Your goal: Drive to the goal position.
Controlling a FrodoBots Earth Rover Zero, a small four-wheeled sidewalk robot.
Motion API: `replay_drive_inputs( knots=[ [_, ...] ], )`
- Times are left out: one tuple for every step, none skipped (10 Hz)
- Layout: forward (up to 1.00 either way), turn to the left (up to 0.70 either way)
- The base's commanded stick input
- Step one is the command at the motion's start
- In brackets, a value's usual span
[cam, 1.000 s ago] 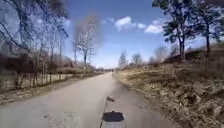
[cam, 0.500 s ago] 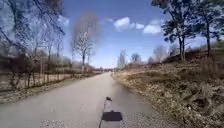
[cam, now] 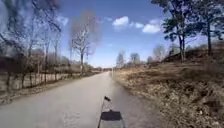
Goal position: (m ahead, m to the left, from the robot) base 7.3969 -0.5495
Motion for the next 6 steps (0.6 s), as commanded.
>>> replay_drive_inputs(
  knots=[
    [0.85, 0.1],
    [0.85, 0.27],
    [0.85, 0.22],
    [0.85, 0.02],
    [0.85, 0.0],
    [0.85, 0.03]
  ],
)
